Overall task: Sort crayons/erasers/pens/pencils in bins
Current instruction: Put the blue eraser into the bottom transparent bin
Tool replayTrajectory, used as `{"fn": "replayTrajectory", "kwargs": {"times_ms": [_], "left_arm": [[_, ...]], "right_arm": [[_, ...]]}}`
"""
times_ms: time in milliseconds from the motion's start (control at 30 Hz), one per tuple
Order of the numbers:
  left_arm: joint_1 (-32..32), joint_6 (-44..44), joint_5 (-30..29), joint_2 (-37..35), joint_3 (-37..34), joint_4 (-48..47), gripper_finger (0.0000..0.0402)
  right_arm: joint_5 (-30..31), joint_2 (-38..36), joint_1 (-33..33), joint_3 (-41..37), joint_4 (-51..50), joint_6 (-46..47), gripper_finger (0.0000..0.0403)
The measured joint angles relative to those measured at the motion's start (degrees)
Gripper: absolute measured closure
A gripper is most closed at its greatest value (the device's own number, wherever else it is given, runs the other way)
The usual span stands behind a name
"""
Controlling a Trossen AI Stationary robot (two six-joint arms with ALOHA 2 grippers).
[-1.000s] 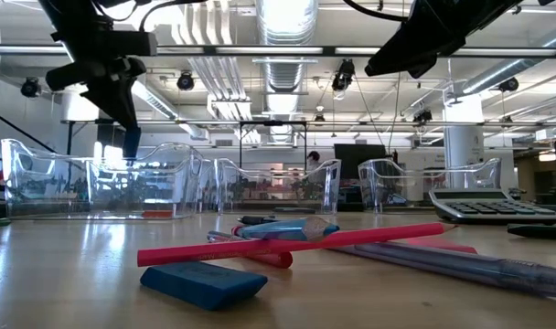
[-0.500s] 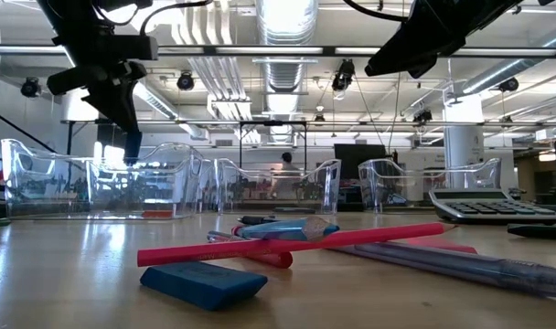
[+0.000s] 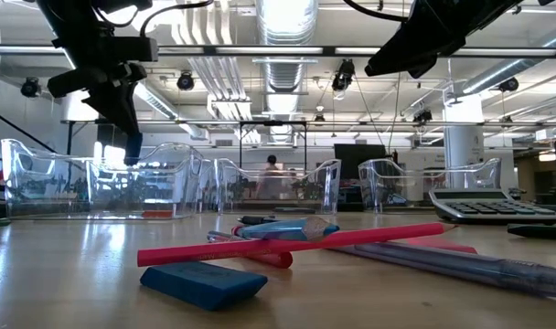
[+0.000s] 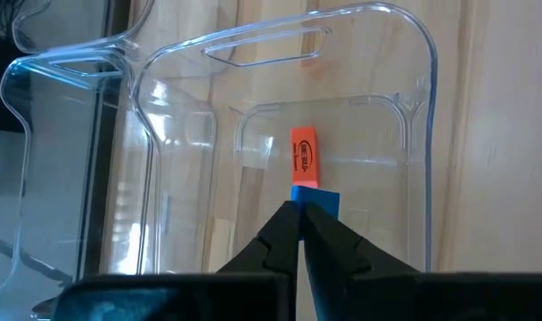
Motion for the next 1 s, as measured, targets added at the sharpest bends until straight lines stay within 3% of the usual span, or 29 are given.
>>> {"fn": "replayTrajectory", "kwargs": {"times_ms": [1000], "left_arm": [[0.0,-1.5,0.0,0.0,0.0,1.1,0.0401]], "right_arm": [[0.0,0.0,0.0,0.0,0.0,0.0,0.0314]]}}
